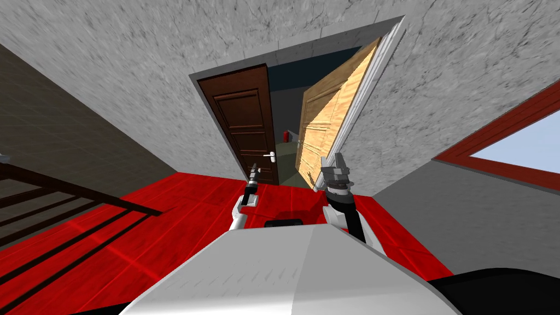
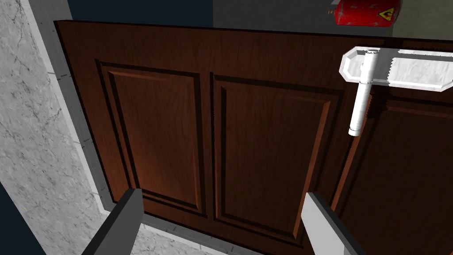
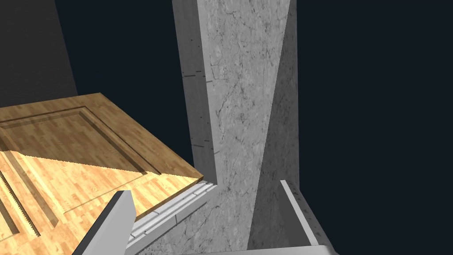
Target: Push the door open
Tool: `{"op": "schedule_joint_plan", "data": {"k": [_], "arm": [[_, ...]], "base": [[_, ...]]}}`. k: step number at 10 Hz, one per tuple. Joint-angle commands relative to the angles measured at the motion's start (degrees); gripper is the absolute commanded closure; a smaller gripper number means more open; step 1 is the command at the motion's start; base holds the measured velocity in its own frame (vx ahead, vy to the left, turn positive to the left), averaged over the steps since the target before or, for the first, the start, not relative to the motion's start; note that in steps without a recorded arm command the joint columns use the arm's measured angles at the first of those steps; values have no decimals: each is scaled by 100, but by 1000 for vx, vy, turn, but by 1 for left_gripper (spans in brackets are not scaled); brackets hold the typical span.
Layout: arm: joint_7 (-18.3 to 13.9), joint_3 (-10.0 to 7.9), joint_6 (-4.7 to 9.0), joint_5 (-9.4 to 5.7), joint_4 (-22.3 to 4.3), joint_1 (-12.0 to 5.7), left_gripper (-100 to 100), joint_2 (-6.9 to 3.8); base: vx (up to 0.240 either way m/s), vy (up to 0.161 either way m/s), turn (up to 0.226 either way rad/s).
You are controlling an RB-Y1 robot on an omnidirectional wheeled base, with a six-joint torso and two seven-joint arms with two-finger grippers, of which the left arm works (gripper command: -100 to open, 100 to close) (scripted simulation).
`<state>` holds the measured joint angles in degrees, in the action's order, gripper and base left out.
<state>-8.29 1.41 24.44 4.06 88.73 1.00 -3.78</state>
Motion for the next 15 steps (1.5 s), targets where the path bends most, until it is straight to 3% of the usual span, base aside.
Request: {"op": "schedule_joint_plan", "data": {"k": [1,2,3,5,6,9,10,11,12,15], "arm": [[-3,-13,-9,-7,-208,-113,-100,-6],[-6,-21,3,-16,-396,-245,-100,-7],[-6,-21,3,-16,-443,-245,-100,-7],[-11,-35,29,-32,-839,-509,-100,-7],[-11,-35,29,-32,-914,-509,-100,-7],[-20,-57,66,-57,-1527,-896,-100,5],[-20,-57,66,-57,-1606,-896,-100,5],[-23,-65,78,-65,-1813,-1025,-100,11],[-23,-65,78,-65,-1834,-1025,-100,11],[-31,-85,114,-88,-2481,-1391,-100,40]], "base": [[56,28,-7],[53,41,-6],[39,28,-9],[69,27,-10],[67,30,-9],[74,34,-11],[60,34,-7],[54,34,-6],[43,30,-5],[71,32,-12]]}}
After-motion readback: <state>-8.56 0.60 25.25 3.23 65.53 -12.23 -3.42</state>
